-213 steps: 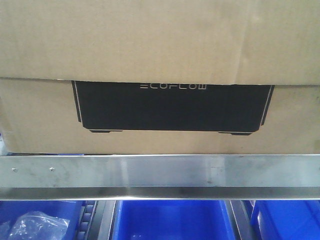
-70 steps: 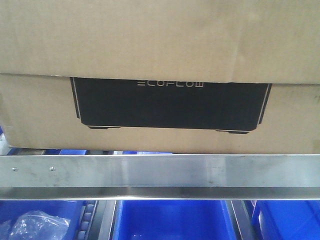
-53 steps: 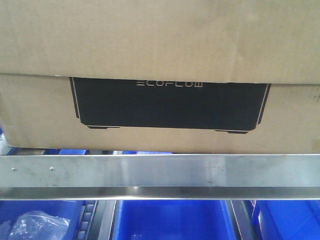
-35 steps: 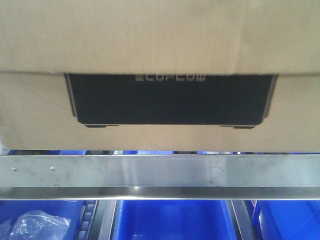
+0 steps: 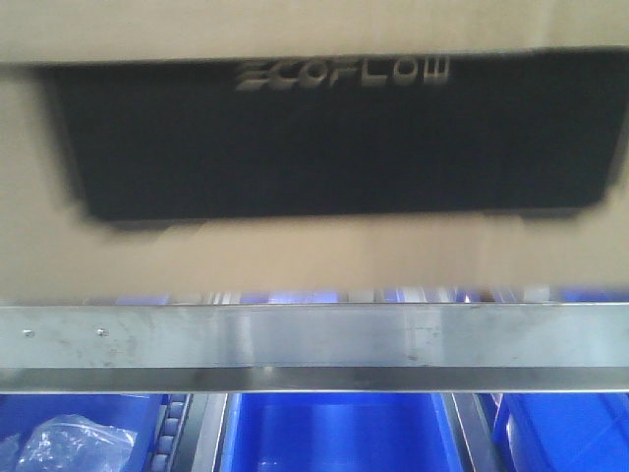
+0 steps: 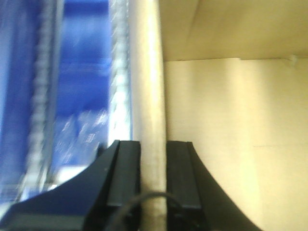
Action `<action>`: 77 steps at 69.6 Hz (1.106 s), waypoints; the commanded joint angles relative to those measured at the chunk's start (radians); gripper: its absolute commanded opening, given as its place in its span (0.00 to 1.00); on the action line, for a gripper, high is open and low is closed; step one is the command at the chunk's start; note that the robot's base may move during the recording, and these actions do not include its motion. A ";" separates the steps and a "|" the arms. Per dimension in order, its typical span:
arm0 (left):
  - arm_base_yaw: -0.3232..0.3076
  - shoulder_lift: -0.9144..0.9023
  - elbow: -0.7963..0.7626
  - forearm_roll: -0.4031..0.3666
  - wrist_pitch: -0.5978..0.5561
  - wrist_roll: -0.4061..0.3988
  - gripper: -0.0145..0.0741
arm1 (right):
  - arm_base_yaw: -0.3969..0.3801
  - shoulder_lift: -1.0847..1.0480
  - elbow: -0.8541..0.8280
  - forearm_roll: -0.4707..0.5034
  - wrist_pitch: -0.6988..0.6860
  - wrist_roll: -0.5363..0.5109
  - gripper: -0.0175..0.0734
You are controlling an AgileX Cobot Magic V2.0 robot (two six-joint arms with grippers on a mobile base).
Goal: Grab box from left shelf to table start
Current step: 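Lift the box with both grippers and pull it off the shelf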
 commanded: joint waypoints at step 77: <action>-0.314 -0.329 0.164 0.172 -0.242 -0.189 0.06 | 0.016 -0.501 0.324 0.119 -0.297 0.029 0.26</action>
